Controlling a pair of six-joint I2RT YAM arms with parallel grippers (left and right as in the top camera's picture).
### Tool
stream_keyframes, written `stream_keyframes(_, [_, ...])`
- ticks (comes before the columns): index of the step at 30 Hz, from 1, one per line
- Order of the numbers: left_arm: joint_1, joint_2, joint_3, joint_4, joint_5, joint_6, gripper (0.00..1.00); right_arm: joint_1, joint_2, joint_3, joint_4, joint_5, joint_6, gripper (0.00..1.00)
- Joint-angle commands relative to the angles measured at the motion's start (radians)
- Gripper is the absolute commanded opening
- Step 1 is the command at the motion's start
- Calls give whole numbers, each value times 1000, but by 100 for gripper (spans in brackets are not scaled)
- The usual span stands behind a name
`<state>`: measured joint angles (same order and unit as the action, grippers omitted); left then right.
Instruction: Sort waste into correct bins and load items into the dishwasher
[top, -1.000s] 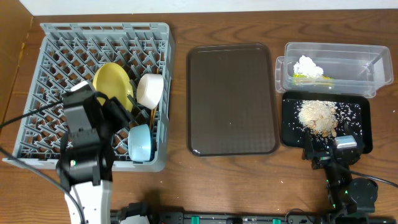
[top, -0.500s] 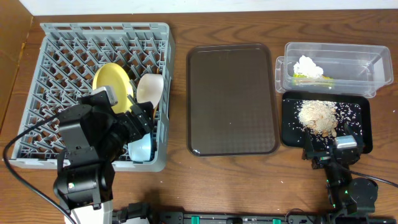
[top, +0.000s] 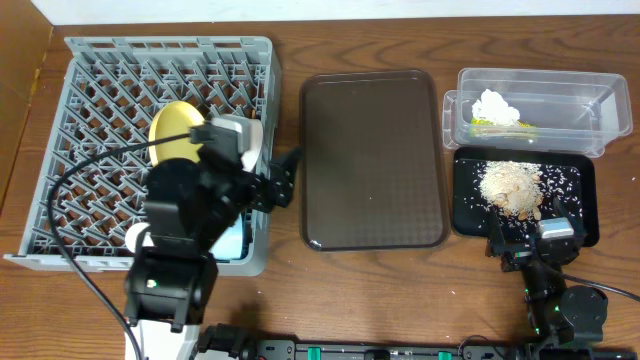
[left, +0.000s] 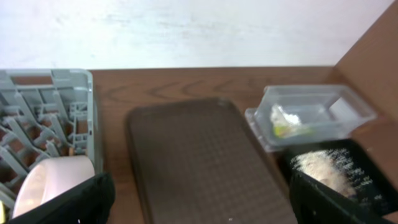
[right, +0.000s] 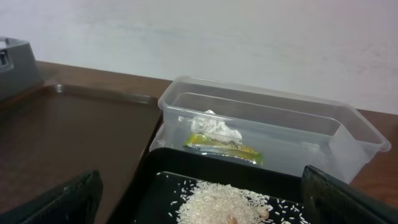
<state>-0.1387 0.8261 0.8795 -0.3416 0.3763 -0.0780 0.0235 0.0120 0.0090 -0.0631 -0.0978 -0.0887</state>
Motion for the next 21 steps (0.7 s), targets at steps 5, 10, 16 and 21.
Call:
stream_keyframes(5, [-48,-174,-171,85,-262,51,90,-4,-5,-3,-1,-5,-10,99])
stream_keyframes(10, [-48,-342,-320,147,-309,51,91,-3,-5,-3,-1,-5,-10,99])
stream_keyframes(16, [-27,-545,-534,226,-330,51,91,-4,-5,-3,-1,-5,-10,99])
stream_keyframes(21, [-19,-656,-678,301,-336,51,91,-3,-5,-3,-1,-4,-10,99])
